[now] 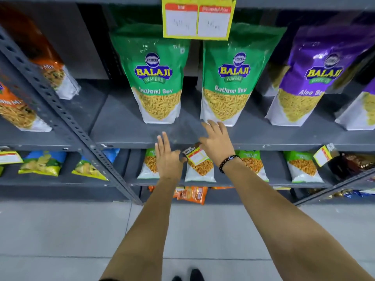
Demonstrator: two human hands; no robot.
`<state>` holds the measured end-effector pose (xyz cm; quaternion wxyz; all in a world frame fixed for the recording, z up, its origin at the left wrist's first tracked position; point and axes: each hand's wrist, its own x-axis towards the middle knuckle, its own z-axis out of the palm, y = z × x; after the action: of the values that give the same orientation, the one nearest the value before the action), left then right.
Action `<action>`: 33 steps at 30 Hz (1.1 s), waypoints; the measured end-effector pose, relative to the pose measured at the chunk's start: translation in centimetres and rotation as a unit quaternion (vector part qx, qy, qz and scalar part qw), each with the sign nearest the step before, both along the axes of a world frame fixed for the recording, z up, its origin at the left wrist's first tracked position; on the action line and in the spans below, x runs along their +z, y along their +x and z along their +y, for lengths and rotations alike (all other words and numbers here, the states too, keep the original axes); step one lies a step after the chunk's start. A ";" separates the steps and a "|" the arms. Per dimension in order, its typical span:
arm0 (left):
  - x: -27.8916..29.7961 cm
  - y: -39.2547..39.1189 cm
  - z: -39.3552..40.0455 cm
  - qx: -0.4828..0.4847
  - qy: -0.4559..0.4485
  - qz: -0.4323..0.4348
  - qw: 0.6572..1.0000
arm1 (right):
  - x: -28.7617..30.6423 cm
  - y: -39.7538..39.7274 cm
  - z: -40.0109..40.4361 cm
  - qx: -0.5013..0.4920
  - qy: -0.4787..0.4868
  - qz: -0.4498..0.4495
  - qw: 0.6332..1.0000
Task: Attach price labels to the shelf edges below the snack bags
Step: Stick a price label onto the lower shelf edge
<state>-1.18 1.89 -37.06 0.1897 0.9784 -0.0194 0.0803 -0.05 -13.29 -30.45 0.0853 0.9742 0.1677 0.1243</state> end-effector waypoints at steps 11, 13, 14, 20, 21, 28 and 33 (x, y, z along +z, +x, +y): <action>-0.5 0.9 1.3 -0.036 -0.058 -0.062 0.996 | -2.9 0.2 -0.2 -0.034 0.169 0.003 0.985; 0.0 1.4 2.2 -0.047 -0.039 -0.046 0.997 | -3.8 -0.2 -0.3 -0.046 0.244 0.044 0.968; 0.2 1.7 2.6 -0.052 -0.024 -0.037 0.998 | -4.2 -0.3 -0.2 -0.052 0.261 0.057 0.962; 1.6 2.2 2.3 -0.040 0.021 -0.029 0.999 | -5.5 0.1 0.6 -0.095 0.300 0.063 0.947; 1.8 2.3 2.3 -0.039 0.024 -0.031 0.998 | -5.4 0.3 0.6 -0.100 0.303 0.068 0.945; 3.3 2.7 2.4 -0.043 0.030 -0.015 0.998 | -4.2 0.6 0.5 -0.115 0.336 0.076 0.932; 3.5 2.7 2.2 -0.028 0.036 0.009 0.999 | -3.9 0.8 0.7 -0.128 0.342 0.076 0.928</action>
<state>1.54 4.06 -33.54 0.1571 0.9842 -0.0477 0.0659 0.75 -12.58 -34.33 -0.2507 0.9641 -0.0047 0.0873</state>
